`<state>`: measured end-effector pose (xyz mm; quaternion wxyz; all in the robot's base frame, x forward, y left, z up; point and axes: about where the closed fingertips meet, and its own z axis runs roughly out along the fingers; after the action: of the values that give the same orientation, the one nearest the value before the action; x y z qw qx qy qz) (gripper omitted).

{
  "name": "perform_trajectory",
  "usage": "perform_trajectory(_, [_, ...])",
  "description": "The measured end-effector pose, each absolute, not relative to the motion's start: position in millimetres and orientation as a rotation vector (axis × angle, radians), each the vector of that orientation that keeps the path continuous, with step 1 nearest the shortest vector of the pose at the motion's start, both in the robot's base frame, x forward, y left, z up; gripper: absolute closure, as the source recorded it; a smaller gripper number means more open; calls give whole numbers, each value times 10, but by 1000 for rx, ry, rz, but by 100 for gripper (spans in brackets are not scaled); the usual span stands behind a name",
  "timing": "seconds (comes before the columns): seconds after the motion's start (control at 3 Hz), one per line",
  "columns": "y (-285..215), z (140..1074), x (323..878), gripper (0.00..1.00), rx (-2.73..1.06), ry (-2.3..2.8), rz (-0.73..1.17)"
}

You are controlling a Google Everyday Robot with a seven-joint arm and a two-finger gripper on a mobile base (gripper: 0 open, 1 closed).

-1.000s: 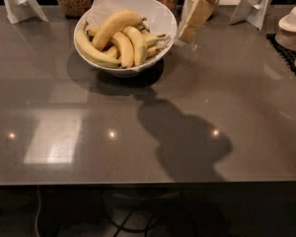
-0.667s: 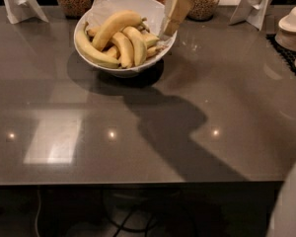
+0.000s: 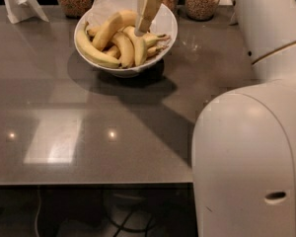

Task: Pick banana from white bowl

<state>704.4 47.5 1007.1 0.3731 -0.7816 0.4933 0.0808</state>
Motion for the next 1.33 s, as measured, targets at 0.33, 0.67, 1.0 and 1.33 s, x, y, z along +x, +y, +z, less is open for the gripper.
perform_trajectory(0.33, [483, 10105, 7089, 0, -1990, 1257, 200])
perform_trajectory(0.67, [505, 10077, 7124, 0, -2000, 1260, 174])
perform_trajectory(1.0, [558, 10047, 7247, 0, -2024, 1247, 94])
perform_trajectory(1.33, [585, 9938, 7383, 0, -2041, 1266, 61])
